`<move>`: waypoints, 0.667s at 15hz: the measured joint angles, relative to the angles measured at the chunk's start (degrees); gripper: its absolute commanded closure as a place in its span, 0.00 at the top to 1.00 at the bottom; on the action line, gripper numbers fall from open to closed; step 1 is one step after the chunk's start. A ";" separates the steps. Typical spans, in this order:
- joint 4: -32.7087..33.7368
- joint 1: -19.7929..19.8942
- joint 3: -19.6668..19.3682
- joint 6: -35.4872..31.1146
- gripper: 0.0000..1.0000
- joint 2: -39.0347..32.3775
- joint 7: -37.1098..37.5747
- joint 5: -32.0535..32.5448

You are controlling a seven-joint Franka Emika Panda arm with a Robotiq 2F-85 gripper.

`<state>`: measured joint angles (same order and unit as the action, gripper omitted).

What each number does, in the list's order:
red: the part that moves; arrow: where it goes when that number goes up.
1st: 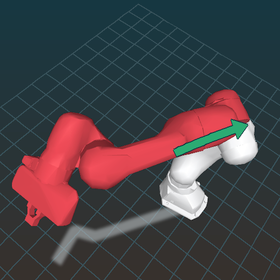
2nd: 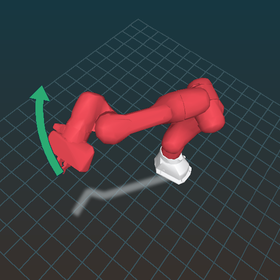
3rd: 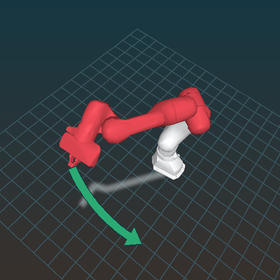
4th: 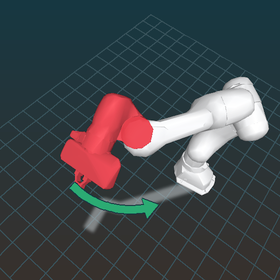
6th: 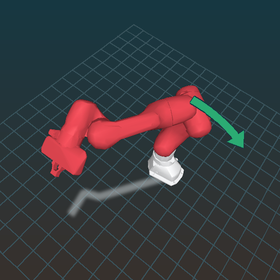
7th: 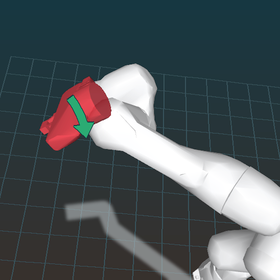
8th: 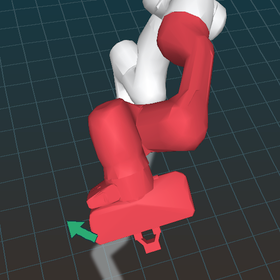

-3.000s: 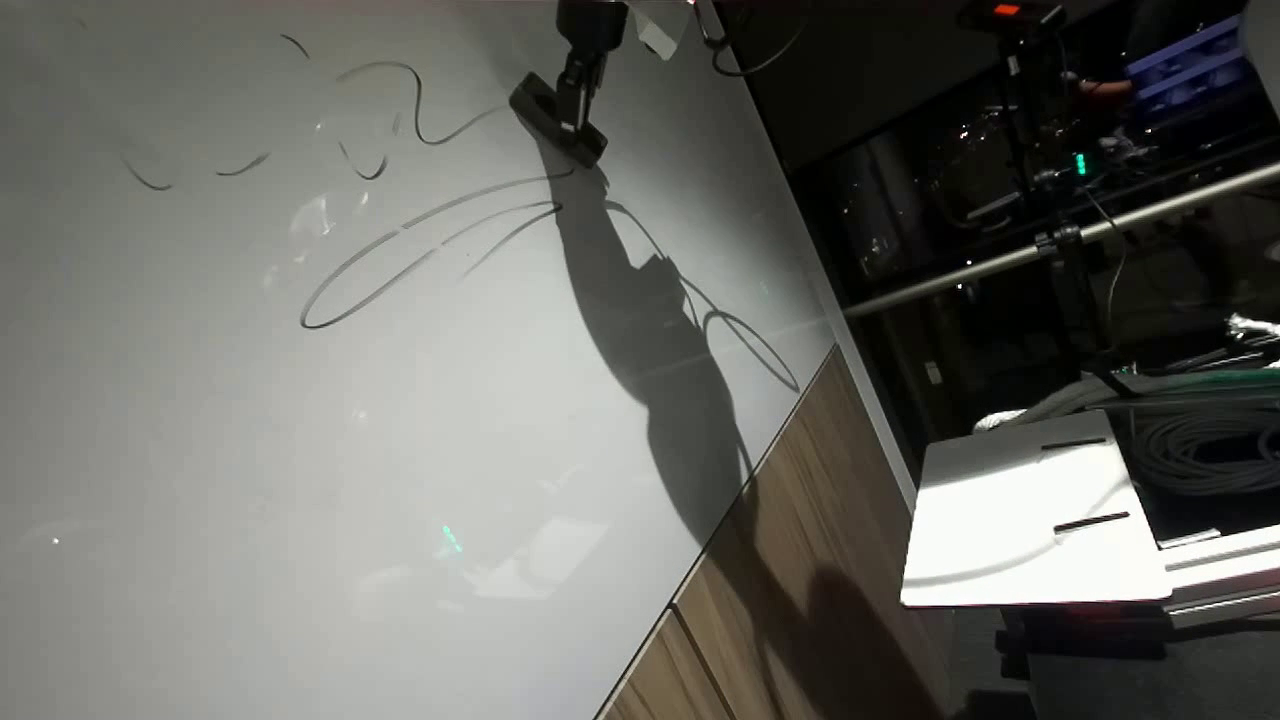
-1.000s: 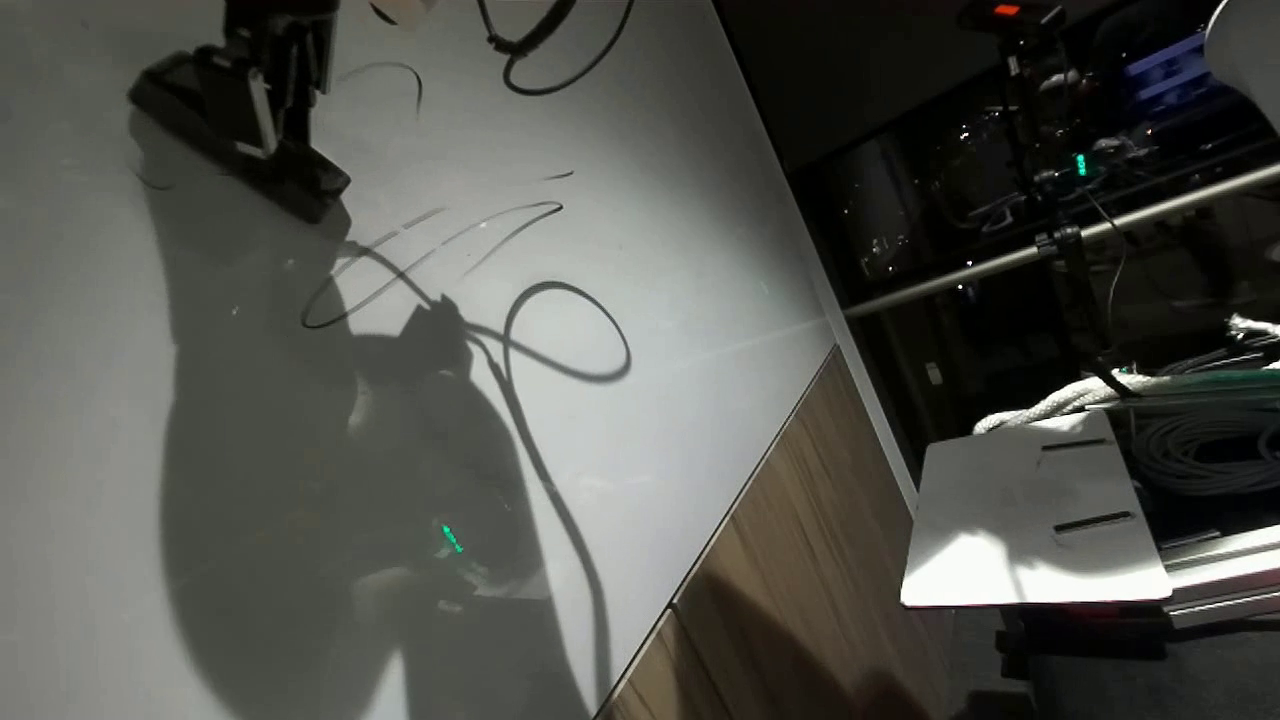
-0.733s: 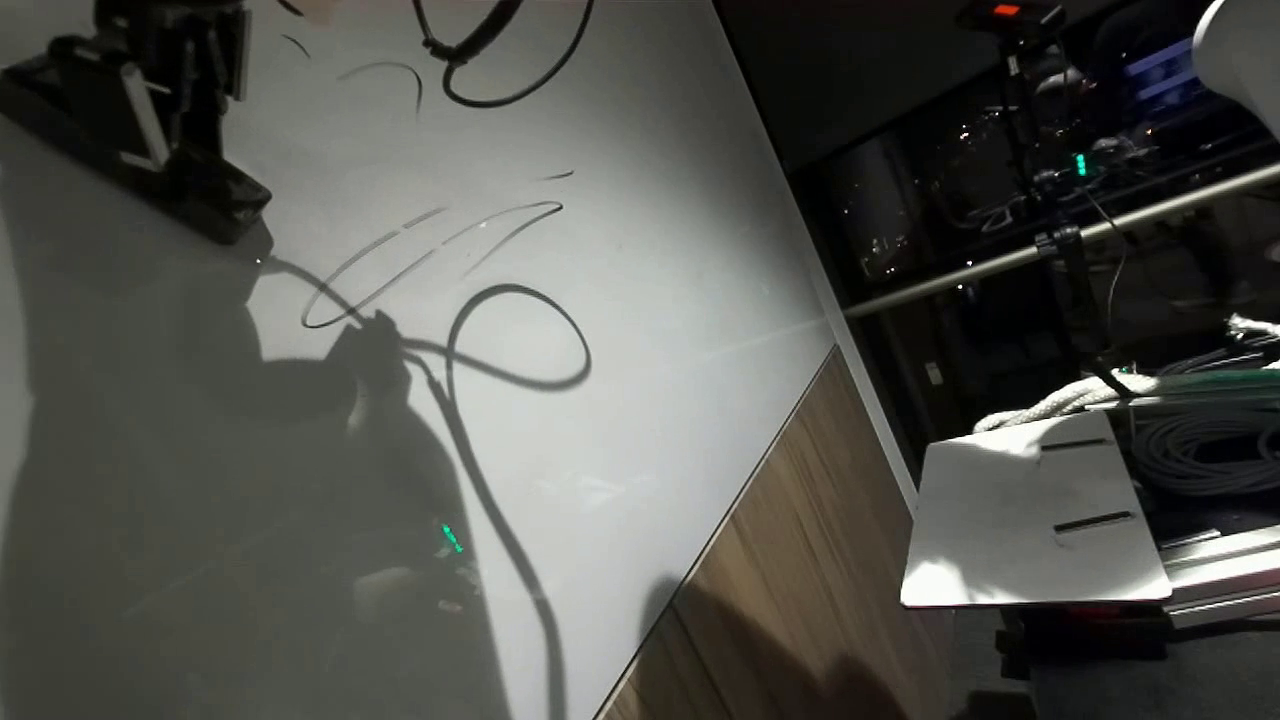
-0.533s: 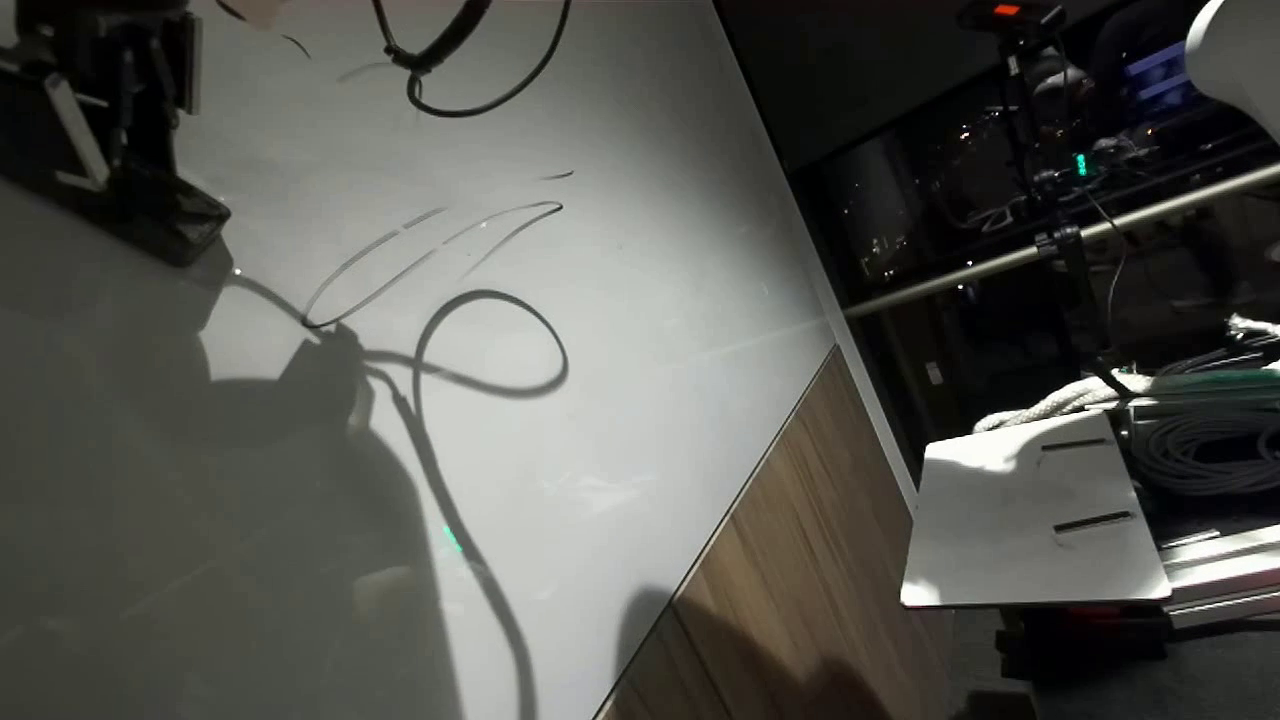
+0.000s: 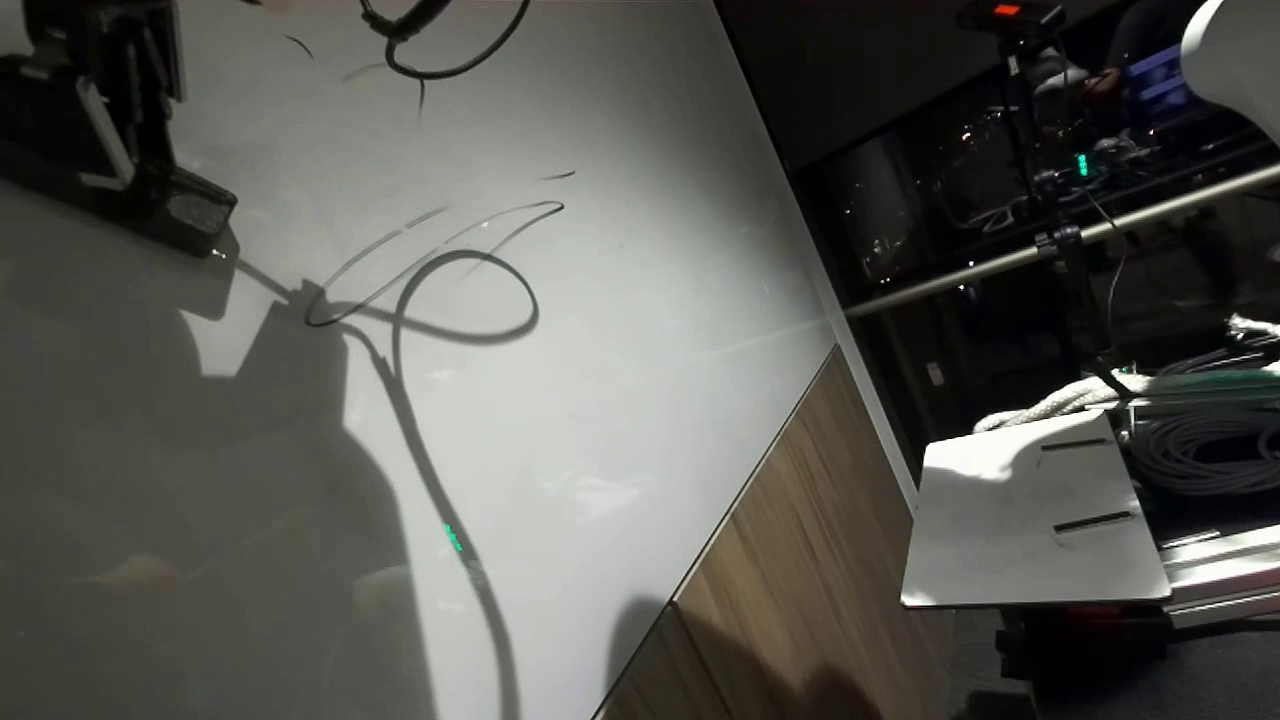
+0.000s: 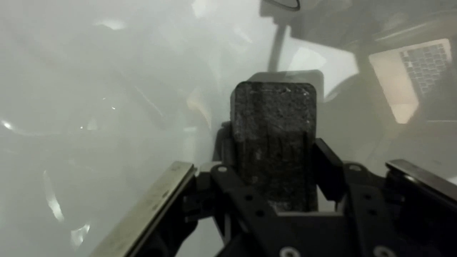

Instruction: Pick up the eraser from the table and use it to wipe the white board then place it back on the table.

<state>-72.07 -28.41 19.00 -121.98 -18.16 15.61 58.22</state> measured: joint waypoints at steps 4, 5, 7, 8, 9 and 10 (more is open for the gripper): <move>-2.88 1.33 -0.83 0.00 0.29 3.77 -0.49 0.25; -3.90 1.82 -1.18 0.00 0.29 5.11 -0.48 0.26; -6.31 3.12 -2.04 -0.02 0.29 8.11 -0.37 0.26; -7.62 3.85 -2.59 -0.03 0.29 9.71 -0.30 0.27; -8.96 4.61 -3.21 -0.04 0.29 11.39 -0.20 0.27; -10.21 5.42 -3.90 -0.05 0.29 13.08 0.00 0.28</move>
<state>-82.28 -23.00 15.10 -122.03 -5.08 15.60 58.50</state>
